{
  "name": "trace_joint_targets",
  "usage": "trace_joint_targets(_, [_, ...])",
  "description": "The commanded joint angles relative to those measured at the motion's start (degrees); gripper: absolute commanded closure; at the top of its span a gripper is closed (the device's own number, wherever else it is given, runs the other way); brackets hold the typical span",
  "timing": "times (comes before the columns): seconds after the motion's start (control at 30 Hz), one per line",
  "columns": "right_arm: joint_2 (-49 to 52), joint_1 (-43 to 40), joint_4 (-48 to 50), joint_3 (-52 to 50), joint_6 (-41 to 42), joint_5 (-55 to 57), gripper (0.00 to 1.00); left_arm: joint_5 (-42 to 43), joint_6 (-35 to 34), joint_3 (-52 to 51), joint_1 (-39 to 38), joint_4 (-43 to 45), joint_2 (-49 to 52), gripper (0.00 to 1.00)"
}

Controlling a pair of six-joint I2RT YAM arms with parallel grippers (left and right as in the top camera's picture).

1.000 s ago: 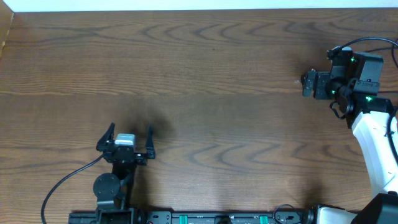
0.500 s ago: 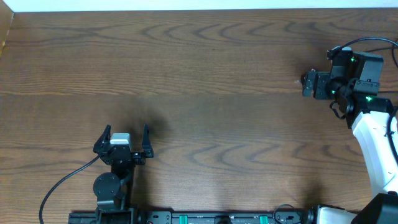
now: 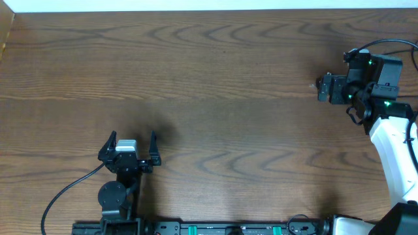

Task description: Untangle cables

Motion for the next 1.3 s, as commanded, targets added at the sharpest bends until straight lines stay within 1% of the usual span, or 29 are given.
trace_joint_targets(0.0, [-0.9,0.3,0.0,0.5,-0.5,-0.2,0.01,-0.1,-0.5,-0.9,-0.2,-2.2,-0.3,0.02])
trace_joint_targets(0.93, [-1.1,0.3,0.0,0.5,-0.5,-0.2,0.01,-0.1,-0.5,-0.9,-0.2,-2.2,-0.3,0.02])
trace_joint_targets(1.0, [-1.5,0.3,-0.5,0.5,-0.5,1.3,0.01,-0.1,-0.5,-0.9,-0.2,-2.2,-0.3,0.02])
trace_joint_targets(1.1, [-2.8,0.4,-3.4,0.4,-0.8,1.8,0.01,-0.1,-0.5,-0.9,-0.2,-2.2,-0.3,0.02])
trace_joint_targets(1.27, [-7.1,0.5,-3.8,-0.4,-0.7,1.4,0.01,-0.1,-0.5,-0.9,-0.2,-2.2,-0.3,0.02])
